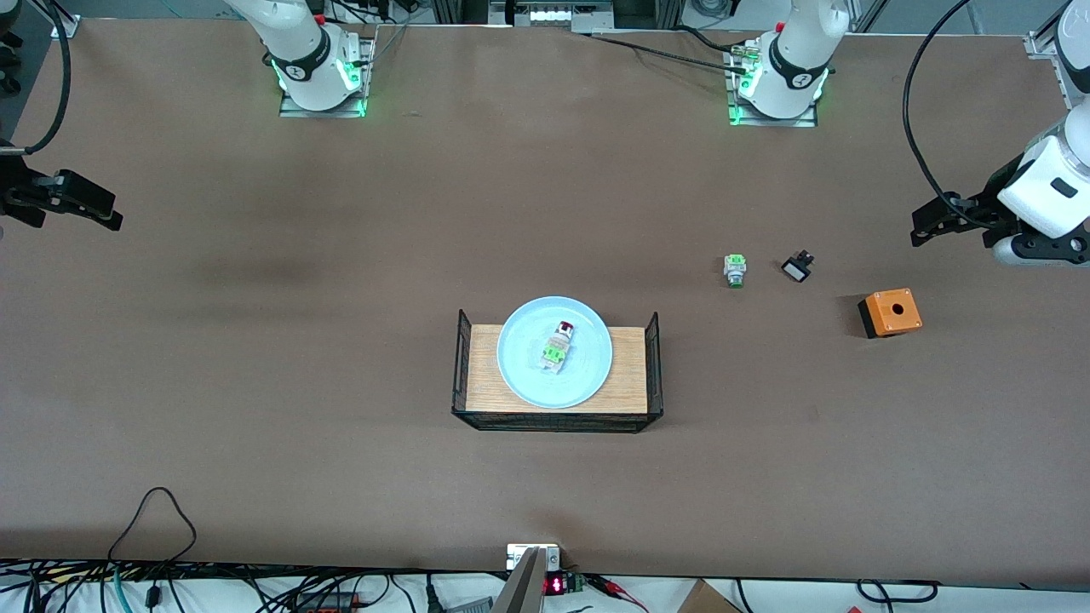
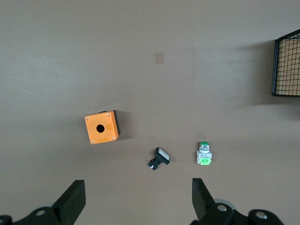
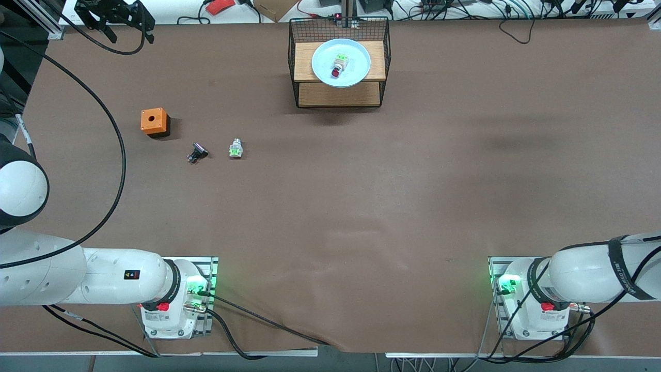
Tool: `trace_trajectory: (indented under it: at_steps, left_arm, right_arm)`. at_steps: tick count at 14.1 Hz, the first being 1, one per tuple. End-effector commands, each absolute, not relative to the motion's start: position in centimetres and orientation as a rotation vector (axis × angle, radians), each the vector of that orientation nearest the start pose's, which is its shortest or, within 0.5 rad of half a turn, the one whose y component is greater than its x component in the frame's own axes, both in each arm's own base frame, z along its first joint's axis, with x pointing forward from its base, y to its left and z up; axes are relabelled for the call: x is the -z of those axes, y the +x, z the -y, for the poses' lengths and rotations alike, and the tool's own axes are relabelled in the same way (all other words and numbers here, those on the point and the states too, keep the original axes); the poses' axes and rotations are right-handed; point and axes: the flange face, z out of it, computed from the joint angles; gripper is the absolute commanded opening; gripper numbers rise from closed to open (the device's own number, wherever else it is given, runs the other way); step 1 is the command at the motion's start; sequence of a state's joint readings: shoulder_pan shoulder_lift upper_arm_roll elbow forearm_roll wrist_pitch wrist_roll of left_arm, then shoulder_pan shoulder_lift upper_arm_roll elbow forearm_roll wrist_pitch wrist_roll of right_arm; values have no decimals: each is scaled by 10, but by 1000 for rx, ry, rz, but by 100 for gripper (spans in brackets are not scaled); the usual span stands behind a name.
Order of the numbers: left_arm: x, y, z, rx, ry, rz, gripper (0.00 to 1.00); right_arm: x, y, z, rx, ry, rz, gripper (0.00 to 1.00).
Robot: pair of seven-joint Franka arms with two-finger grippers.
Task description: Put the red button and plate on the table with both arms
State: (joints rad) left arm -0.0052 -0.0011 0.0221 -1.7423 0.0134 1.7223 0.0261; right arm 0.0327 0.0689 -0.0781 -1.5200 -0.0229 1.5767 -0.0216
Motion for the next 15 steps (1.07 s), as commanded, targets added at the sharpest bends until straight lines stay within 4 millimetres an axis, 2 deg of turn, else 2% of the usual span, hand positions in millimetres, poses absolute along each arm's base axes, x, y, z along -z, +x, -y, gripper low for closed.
trace_trajectory:
  at_steps: [1,6,8,10,11,13,15]
  left_arm:
    - [-561,565,-9,-39,-3138,-20,100]
    - [-560,563,-6,-67,-3140,-20,100]
    - [-564,560,6,-108,-3138,-63,100]
    - [-563,556,26,-154,-3137,-120,100]
    - [-566,553,42,-169,-3144,-155,100]
    - [-573,551,79,-174,-3145,-245,100]
    - [-582,555,129,-140,-3148,-292,100]
  right_arm:
    - [-615,568,26,-24,-3149,-14,100]
    - [-615,569,26,-22,-3149,-12,100]
    - [-615,569,26,-22,-3149,-12,100]
    - [-615,569,26,-22,-3149,-12,100]
    - [-615,569,27,-22,-3151,-12,100]
    - [-615,569,27,-22,-3151,-12,100]
    - [-615,569,26,-22,-3151,-10,100]
